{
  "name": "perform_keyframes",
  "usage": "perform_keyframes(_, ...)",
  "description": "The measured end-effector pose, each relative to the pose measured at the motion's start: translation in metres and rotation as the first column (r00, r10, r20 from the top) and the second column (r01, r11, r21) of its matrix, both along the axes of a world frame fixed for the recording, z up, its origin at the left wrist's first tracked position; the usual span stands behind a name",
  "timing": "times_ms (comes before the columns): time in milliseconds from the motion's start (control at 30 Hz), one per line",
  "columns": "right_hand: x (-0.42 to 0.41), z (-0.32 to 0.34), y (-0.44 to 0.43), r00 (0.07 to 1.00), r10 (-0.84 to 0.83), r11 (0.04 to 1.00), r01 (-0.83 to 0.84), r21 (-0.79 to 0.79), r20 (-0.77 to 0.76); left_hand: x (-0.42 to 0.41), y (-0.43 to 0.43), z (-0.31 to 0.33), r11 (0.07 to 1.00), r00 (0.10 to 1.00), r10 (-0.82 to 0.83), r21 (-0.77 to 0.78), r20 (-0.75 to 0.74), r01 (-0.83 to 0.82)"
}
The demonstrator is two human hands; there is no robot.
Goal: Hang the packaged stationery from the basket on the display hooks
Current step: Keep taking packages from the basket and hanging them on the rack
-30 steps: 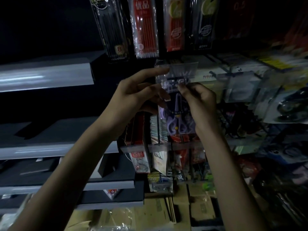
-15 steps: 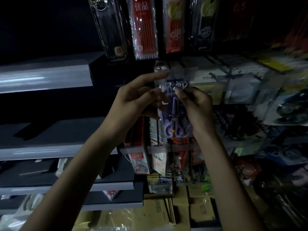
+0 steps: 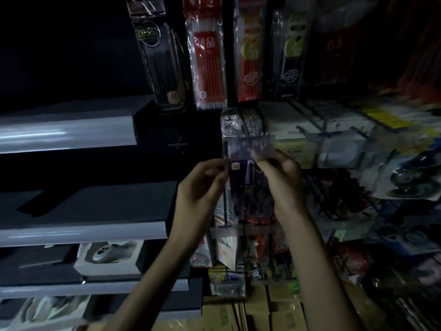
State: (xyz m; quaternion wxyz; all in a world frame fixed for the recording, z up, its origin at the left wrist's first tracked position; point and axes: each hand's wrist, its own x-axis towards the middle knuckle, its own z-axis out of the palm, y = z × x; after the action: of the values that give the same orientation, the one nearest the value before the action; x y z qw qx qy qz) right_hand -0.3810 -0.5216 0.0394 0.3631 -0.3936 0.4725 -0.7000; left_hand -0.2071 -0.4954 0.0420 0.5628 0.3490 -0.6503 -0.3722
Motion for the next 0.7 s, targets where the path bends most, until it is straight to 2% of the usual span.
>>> perform_keyframes(100,0.002,0.001,0.002,1.0,0.013,1.0,-0.013,0.002,0.019,-0.007,-0.005,-0.014,0.994,0.994,0.107,0.022,-0.024,-0.106)
perform_keyframes(233,0.004,-0.001,0.003,0.995,0.03,1.0,-0.029,-0.011,0.092,-0.017,-0.009,-0.028,0.992,0.994,0.061,0.112,-0.09,-0.05)
perform_keyframes(400,-0.001,-0.01,0.01,0.997,0.004,0.999,-0.001,-0.04,0.071,-0.02,-0.013,-0.037,0.985,0.984,0.125,0.138,-0.128,-0.107)
perform_keyframes(500,0.0,-0.024,0.018,0.995,-0.061,0.998,0.058,-0.038,-0.075,-0.023,-0.012,-0.039,0.979,0.975,0.159,0.152,-0.155,-0.136)
perform_keyframes(700,0.01,-0.044,0.034,0.909,-0.197,0.977,0.213,0.001,-0.368,-0.027,-0.006,-0.04,0.981,0.97,0.175,0.112,-0.172,-0.157)
